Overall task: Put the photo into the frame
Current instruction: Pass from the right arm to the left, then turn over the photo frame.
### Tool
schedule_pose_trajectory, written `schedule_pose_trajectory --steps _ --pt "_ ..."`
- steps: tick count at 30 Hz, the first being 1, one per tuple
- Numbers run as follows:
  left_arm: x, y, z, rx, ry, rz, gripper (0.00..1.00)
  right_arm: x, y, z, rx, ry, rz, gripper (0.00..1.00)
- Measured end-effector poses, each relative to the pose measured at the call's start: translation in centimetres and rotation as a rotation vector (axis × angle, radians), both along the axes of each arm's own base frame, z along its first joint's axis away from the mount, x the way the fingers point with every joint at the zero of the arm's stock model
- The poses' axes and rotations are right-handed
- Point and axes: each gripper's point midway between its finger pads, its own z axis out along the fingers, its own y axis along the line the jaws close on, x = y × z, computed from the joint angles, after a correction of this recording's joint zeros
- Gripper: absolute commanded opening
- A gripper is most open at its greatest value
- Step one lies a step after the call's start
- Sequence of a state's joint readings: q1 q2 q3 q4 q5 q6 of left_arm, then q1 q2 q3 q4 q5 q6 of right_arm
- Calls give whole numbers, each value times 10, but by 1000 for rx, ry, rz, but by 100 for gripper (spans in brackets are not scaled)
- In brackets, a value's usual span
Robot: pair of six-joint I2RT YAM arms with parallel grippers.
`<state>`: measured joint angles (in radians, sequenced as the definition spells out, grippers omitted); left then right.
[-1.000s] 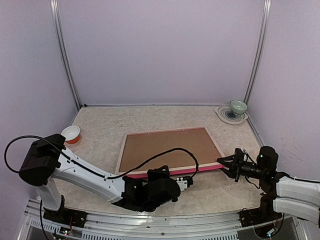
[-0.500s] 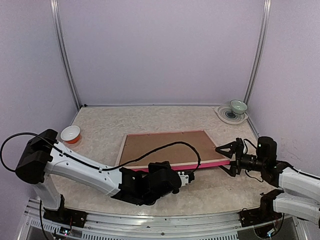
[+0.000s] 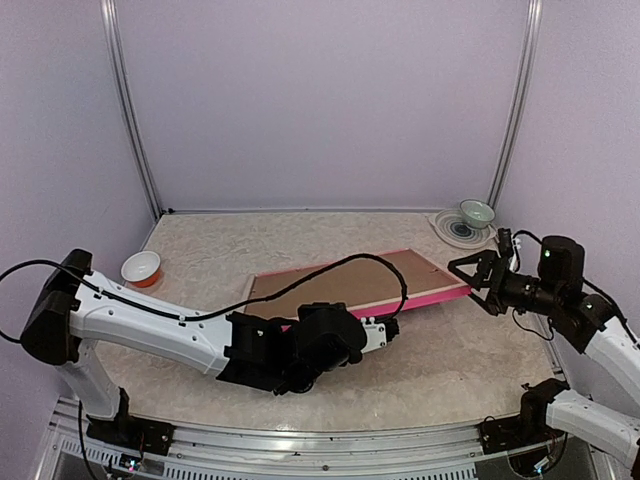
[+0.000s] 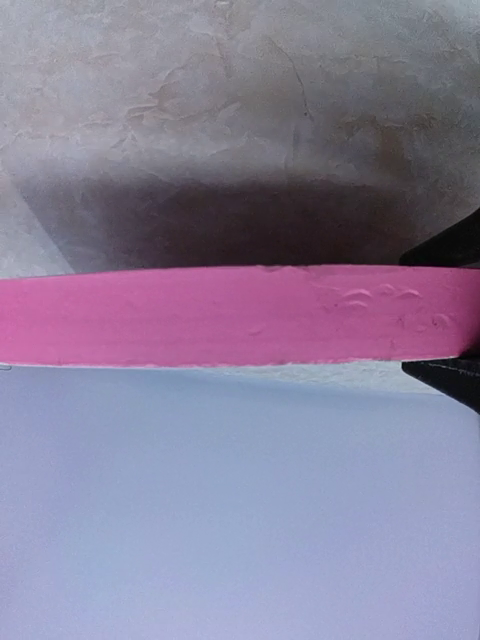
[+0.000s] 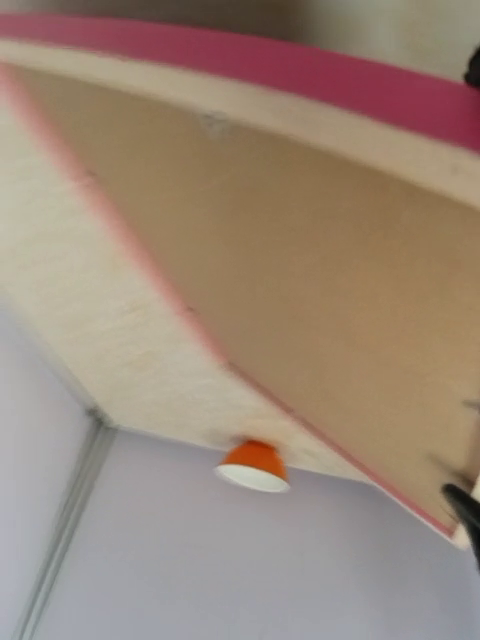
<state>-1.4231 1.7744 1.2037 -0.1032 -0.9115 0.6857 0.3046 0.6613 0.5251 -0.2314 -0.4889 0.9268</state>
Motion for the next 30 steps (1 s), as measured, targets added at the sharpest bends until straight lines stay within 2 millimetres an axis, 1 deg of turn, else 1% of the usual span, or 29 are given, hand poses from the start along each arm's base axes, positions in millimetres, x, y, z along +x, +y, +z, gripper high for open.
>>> schedule_pose_trajectory --steps 2,4,6,7,8,14,18,21,23,30 --pt "2 -2 10 -33 13 1 0 4 -6 29 -41 -89 -27 99" --pt "3 -4 18 -51 32 -5 0 8 -13 52 -83 -165 -55 99" --pt "2 -5 23 -59 46 -12 0 9 -18 66 -122 -218 -78 99" --pt "1 -6 24 -60 54 -16 0 10 -20 68 -137 -231 -81 99" --pt "1 -6 25 -59 60 -18 0 10 -21 67 -150 -234 -81 99" --pt "2 -5 27 -49 82 -22 0 12 -21 43 -221 -181 -61 99" --pt "3 -3 30 -53 92 -23 0 11 -27 35 -267 -169 -72 99" --pt "4 -4 37 -70 100 -20 0 11 -32 30 -302 -163 -91 99" --pt "4 -6 43 -91 109 -21 0 11 -36 28 -322 -160 -102 99" --pt "6 -8 58 -117 140 -14 0 16 -41 38 -332 -191 -143 99"
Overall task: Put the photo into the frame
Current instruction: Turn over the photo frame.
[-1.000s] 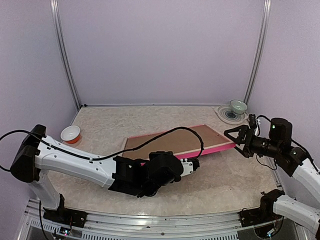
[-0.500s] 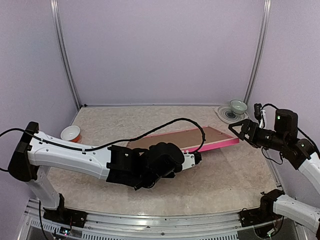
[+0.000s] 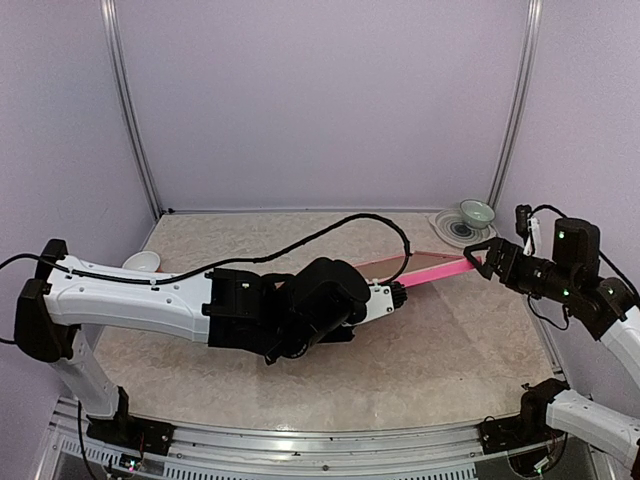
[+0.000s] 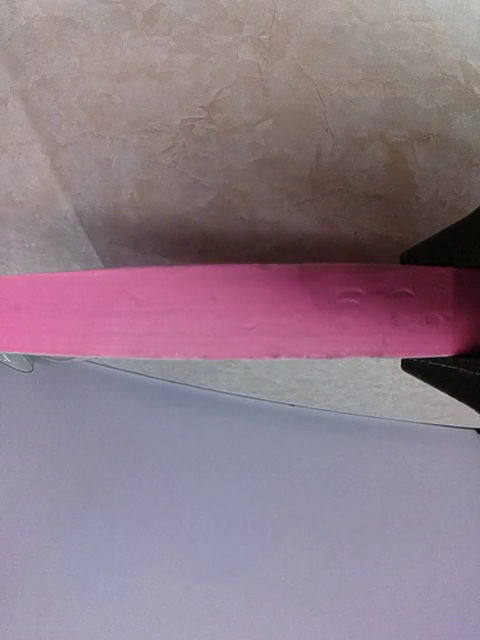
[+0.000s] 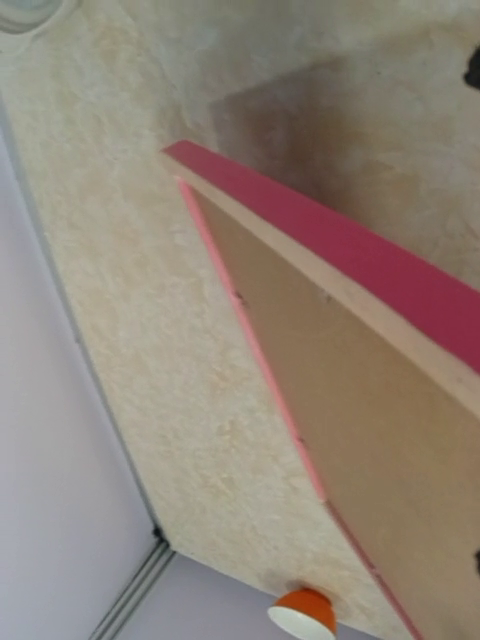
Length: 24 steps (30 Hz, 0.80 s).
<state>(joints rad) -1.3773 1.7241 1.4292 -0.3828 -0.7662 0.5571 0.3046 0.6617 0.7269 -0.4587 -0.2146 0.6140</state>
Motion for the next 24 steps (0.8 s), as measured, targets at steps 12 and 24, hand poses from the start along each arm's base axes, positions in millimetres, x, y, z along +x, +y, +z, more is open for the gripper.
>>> schedule_pose_trajectory --steps 12,24 --pt "9 1 27 -96 54 56 0 3 -23 38 15 -106 -135 99" --pt "54 23 84 -427 35 320 0 -7 -64 60 12 -161 -352 99"
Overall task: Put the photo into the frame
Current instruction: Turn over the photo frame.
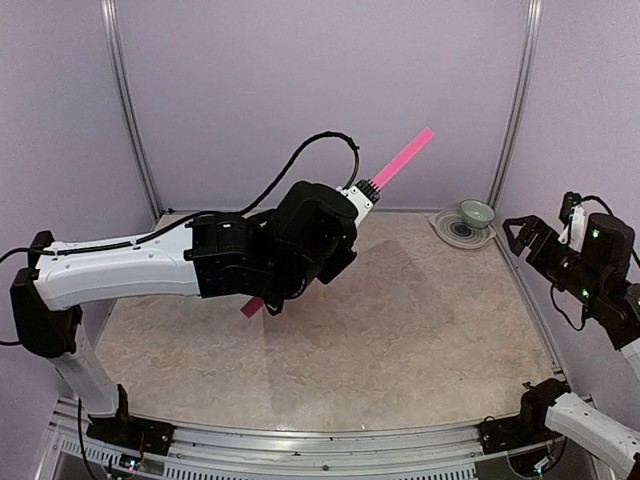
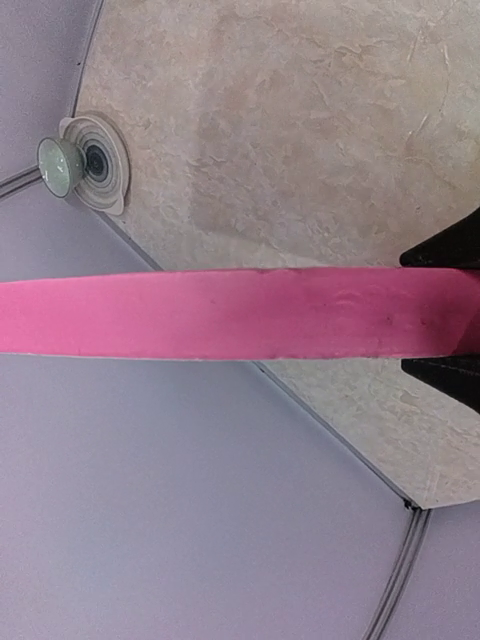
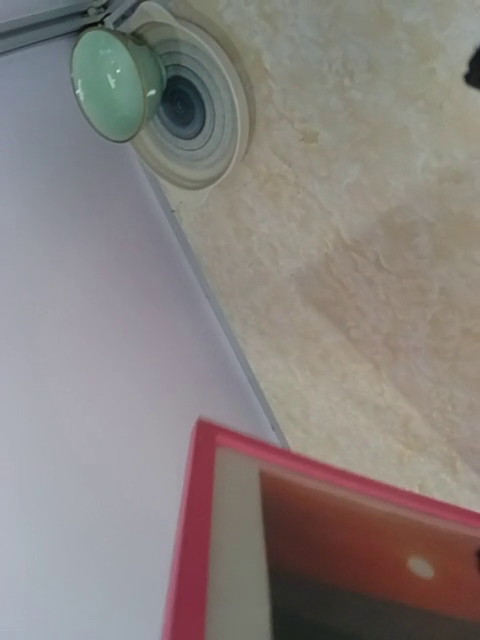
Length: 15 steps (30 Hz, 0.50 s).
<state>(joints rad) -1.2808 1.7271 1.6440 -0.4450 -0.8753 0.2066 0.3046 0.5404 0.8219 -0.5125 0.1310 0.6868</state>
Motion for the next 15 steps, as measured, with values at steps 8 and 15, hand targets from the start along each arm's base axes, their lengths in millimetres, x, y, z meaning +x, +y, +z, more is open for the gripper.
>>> schedule_pose_trajectory --steps 8,15 --pt "42 42 32 -245 13 206 0 12 14 -34 3 98 53 99" --pt "69 92 60 -509 4 369 0 12 22 -44 17 123 89 99"
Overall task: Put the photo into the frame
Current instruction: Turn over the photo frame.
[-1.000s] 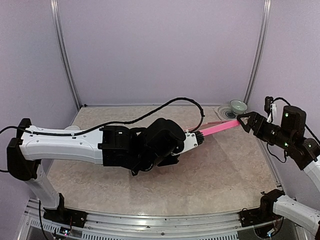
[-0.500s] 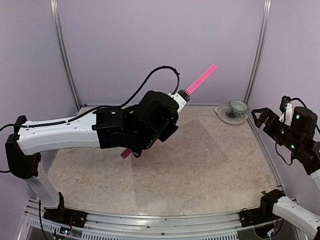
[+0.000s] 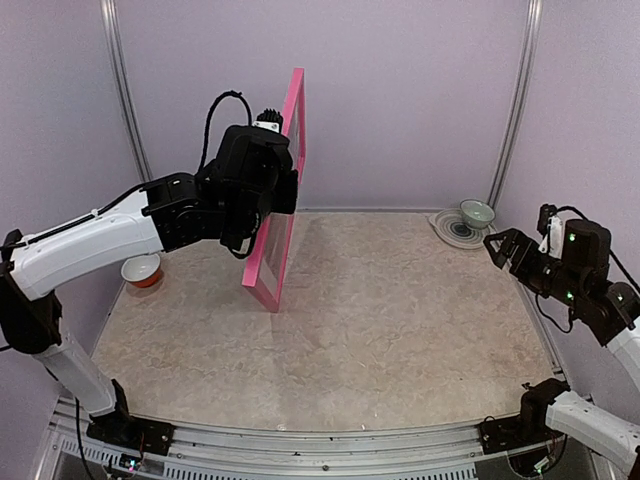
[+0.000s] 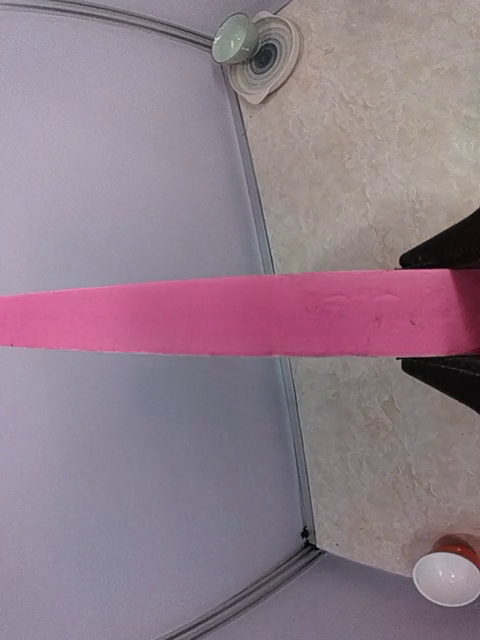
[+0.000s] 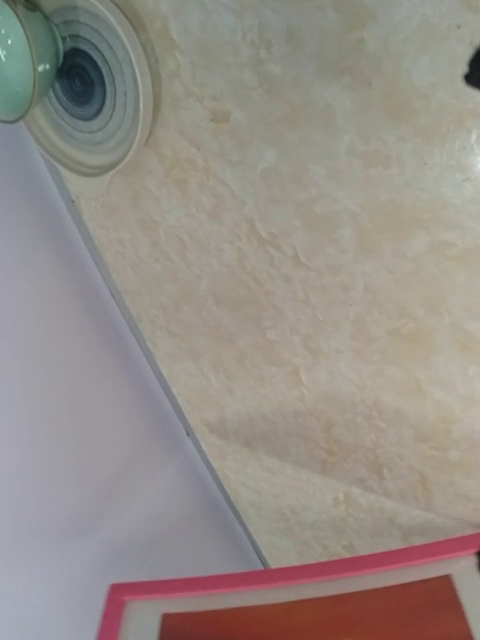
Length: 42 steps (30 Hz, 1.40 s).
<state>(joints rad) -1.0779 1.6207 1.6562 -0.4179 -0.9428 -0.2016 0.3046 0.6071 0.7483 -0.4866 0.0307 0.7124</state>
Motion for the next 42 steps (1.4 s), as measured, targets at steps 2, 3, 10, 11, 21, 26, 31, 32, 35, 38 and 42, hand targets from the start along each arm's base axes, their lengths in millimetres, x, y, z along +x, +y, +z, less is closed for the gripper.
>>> schedule_pose_trajectory --steps 2,3,10,11,21,26,31,32,35,38,42 --pt "4 11 4 -65 -3 25 0 1 2 -3 10 5 8 99" --pt "6 17 5 -99 2 33 0 1 4 -4 17 5 14 99" --pt "20 53 -4 -270 30 114 0 1 20 -43 63 81 85 99" --pt "22 57 -5 -291 33 128 0 0 23 -49 71 95 97 99" --pt "33 108 -30 -522 69 266 3 -2 47 -90 149 194 203 99" --pt "32 128 -47 -622 93 315 3 -2 57 -100 189 211 247 99" --pt "25 133 -71 -728 119 342 3 -9 70 -119 260 245 299 99" --pt "24 134 -76 -748 124 345 3 -10 73 -125 277 259 309 99" --pt "18 138 -93 -814 140 359 3 -18 84 -143 324 312 340 99" --pt "10 145 -106 -871 146 379 3 -23 94 -151 371 344 366 99" --pt "1 154 -122 -929 155 398 4 -25 109 -153 443 358 395 99"
